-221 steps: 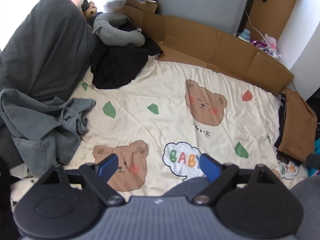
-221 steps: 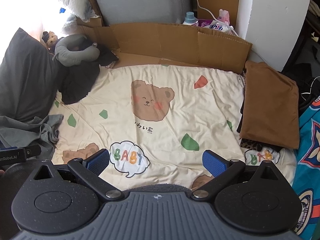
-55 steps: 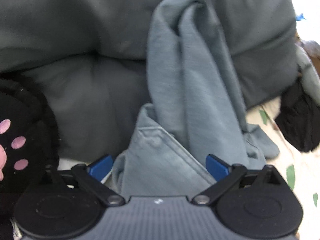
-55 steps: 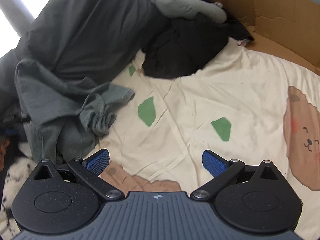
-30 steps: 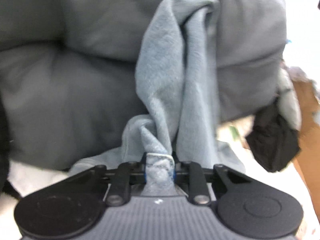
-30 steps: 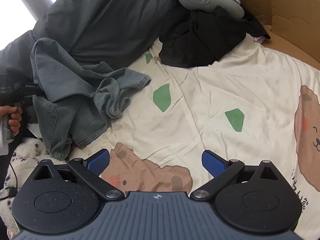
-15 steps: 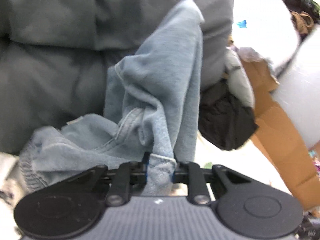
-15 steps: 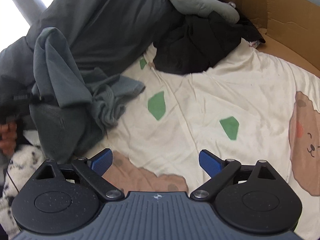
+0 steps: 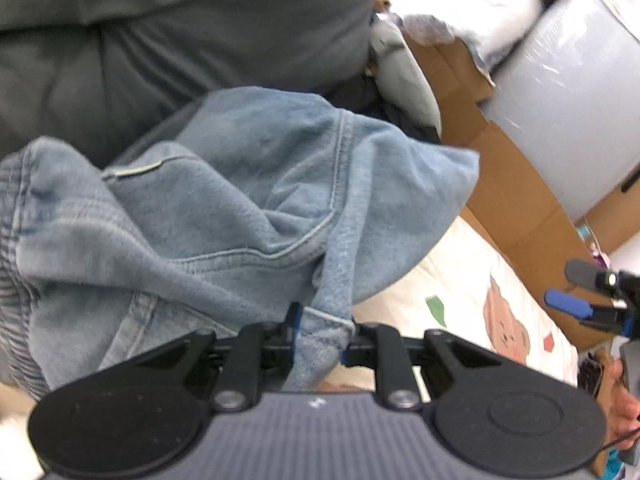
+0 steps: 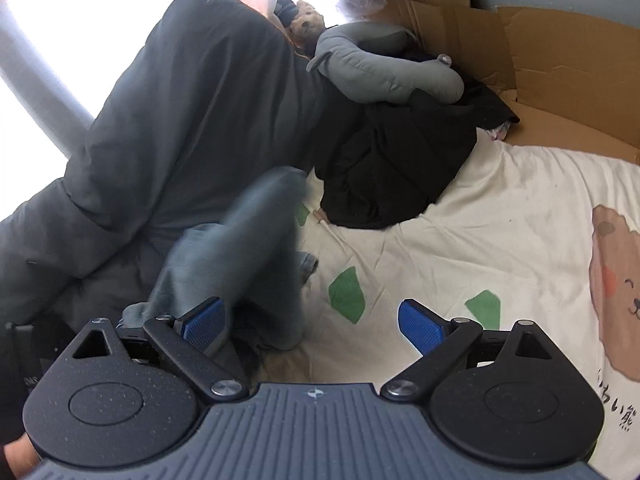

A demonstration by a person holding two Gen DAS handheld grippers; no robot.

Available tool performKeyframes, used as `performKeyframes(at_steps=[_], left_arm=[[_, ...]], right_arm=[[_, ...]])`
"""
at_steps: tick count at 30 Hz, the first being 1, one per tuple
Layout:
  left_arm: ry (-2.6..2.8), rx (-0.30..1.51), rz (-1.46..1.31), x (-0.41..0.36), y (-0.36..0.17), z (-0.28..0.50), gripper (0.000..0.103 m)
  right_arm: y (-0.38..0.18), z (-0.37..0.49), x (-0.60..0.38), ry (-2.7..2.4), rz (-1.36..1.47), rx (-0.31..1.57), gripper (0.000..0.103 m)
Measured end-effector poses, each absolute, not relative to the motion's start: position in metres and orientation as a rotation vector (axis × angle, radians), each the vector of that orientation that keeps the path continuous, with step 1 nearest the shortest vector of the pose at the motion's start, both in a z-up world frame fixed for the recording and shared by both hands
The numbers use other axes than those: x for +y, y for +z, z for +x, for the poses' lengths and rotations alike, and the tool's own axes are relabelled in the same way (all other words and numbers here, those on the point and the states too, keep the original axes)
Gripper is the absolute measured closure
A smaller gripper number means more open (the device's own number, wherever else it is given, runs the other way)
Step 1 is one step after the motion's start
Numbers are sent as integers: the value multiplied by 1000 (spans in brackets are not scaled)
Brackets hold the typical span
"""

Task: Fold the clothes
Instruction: 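Grasp the jeans leg with the left gripper and lift it, then open the left gripper to release the jeans onto the sheet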

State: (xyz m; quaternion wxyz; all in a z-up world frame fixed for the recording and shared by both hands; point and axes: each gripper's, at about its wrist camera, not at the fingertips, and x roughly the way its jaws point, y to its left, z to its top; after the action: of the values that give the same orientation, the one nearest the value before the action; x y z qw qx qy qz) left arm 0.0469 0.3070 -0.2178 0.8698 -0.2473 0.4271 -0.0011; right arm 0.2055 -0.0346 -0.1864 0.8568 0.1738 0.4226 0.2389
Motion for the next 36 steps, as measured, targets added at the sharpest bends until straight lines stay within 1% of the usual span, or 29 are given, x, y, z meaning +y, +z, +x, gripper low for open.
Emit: performKeyframes(at_steps=[8,14,19,23,28,32,33,34,36], left_arm=[[-45,960,-482,280,-240,38,85],[-76,1021,-479,267,-260,30,85],[-79,1072,-477,255,-277,20,85],[-70,1078,-499,251,-285,10,85],[-64,1100,-518,251,-288,-3,85],[-66,1132,-463,249,-275,-10,84],[-73,1128,-449,249,-269,-11,83],[-79,1122,-440,250,-263,-13,80],[-90,1110,-428,252,-251,-18,62]], right_arm=[[-201,197,-36,505,351,923,7],[-204,194,-42,517,356,910,7],[-212,193,-59,491,403,941,7],[-218,191,-71,480,404,956,7],[-242,186,-76,449,395,1027,7],[-259,181,-68,454,363,1065,7],[-263,181,-66,456,356,1074,7],[-266,181,-64,457,349,1082,7],[-269,180,-62,461,339,1089,7]])
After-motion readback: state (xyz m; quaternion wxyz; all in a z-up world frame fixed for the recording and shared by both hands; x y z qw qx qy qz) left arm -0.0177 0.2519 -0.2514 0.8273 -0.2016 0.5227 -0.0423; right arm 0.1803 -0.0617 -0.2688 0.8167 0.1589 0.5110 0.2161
